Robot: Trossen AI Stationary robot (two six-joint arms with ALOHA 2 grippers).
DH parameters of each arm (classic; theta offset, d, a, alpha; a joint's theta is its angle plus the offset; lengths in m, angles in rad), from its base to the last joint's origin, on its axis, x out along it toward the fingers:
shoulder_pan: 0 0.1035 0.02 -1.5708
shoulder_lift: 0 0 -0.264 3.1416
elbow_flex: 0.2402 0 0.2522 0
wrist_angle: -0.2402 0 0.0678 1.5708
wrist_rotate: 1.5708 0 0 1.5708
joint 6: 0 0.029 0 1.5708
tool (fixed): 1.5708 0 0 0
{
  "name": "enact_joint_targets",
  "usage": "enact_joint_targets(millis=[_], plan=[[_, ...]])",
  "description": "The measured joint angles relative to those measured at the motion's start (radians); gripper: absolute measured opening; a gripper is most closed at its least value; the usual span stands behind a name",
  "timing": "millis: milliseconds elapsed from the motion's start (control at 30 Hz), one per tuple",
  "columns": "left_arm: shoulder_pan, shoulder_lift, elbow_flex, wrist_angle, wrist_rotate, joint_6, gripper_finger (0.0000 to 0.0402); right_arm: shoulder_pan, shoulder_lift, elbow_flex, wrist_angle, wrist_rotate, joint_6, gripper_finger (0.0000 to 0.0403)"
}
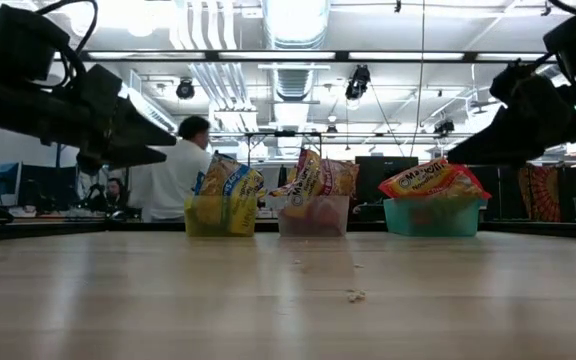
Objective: Sort Maruchan noodles
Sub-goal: Return to Home Position
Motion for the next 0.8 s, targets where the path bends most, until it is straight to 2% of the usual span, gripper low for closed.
enact_joint_targets(millis=[400, 700, 800], plan=[[0.0, 0.071, 0.002, -0.008, 0.0, 0.028, 0.0275, 0.0, 0.002, -0.008, 0.012, 0.015, -0.036, 0.0095], [0.0, 0.161, 0.077, -0.008, 0.001, 0.027, 0.0275, 0.0, 0.002, -0.008, 0.012, 0.015, -0.036, 0.0095], [0.0, 0.147, 0.096, -0.013, 0.003, 0.027, 0.0275, 0.0, 0.002, -0.008, 0.011, 0.015, -0.036, 0.0095]])
